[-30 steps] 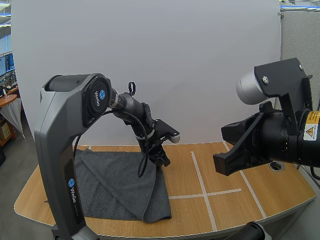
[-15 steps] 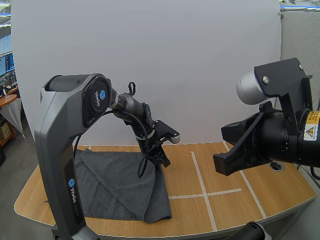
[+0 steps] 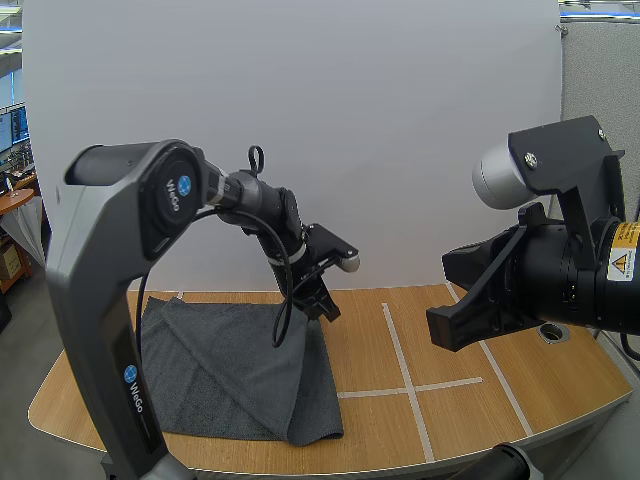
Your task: Fold the towel
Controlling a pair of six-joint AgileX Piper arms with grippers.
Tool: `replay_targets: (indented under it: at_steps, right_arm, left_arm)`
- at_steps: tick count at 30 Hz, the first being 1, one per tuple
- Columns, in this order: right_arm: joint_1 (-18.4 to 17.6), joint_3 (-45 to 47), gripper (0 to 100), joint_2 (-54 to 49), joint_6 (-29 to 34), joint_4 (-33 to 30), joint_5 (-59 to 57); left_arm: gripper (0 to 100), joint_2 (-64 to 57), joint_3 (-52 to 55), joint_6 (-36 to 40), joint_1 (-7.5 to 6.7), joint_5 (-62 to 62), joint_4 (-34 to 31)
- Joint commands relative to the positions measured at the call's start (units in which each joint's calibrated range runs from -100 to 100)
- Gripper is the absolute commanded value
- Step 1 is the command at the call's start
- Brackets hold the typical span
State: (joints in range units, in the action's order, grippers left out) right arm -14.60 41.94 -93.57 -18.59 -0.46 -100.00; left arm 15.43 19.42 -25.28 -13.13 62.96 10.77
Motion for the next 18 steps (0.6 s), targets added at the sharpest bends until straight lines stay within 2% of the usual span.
replay_targets:
  at_steps: [1, 5, 8, 11, 18]
  right_arm:
    - [0.24, 0.16, 0, -0.28, -0.35, 0.07, 0.0]
    - [0.24, 0.16, 0, -0.28, -0.35, 0.07, 0.0]
    - [0.24, 0.16, 0, -0.28, -0.35, 0.07, 0.0]
    - [0.24, 0.16, 0, -0.28, -0.35, 0.07, 0.0]
    - [0.24, 0.16, 0, -0.28, -0.35, 0.07, 0.0]
  left_arm:
    - [0, -4.98, -0.39, 1.09, -0.2, 3.92, 0.64]
    - [0, -6.25, -0.39, 1.72, 0.1, 9.5, -0.7]
    - [0, -7.24, -0.07, 2.82, 1.45, 13.12, -2.34]
    - [0, -9.14, 1.45, 2.9, 3.92, 14.47, -3.07]
    - [0, -16.18, 8.39, -0.39, 10.97, 16.42, -2.69]
